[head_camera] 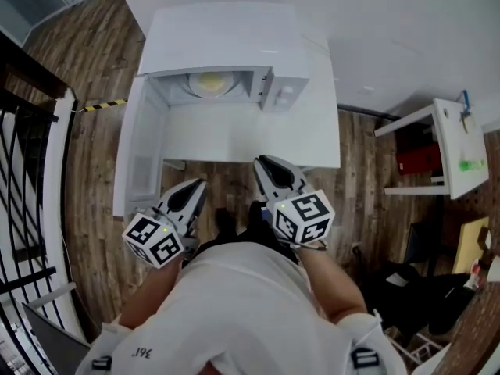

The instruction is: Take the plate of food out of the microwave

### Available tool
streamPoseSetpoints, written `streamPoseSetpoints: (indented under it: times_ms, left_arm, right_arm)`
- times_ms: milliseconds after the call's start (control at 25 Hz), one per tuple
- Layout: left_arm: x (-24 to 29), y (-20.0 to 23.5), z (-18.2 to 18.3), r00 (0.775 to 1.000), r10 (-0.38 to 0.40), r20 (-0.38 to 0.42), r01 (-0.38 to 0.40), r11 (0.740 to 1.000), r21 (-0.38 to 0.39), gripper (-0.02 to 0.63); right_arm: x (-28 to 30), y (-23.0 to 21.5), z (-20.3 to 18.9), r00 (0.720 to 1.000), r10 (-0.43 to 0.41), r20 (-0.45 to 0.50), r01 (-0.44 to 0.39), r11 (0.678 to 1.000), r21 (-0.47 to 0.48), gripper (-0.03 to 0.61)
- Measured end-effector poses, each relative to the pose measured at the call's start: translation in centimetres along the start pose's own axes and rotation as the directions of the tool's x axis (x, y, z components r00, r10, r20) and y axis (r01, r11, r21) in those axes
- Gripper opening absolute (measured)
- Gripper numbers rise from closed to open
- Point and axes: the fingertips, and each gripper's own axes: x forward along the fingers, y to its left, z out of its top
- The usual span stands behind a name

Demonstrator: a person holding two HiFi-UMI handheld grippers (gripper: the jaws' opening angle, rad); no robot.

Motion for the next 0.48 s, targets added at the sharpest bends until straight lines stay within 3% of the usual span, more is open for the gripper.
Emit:
streamPoseSetpoints:
  times_ms: [480]
  left_arm:
    - [4.5,0.4,0.8,1.0,0.02,-0.01,-0.02,0.999,-0.031,0.006]
  right_arm:
    - [1.9,-3.2,0.9,0.998,0.052,-0.041,-0.052,0.999,-0.004,0.037]
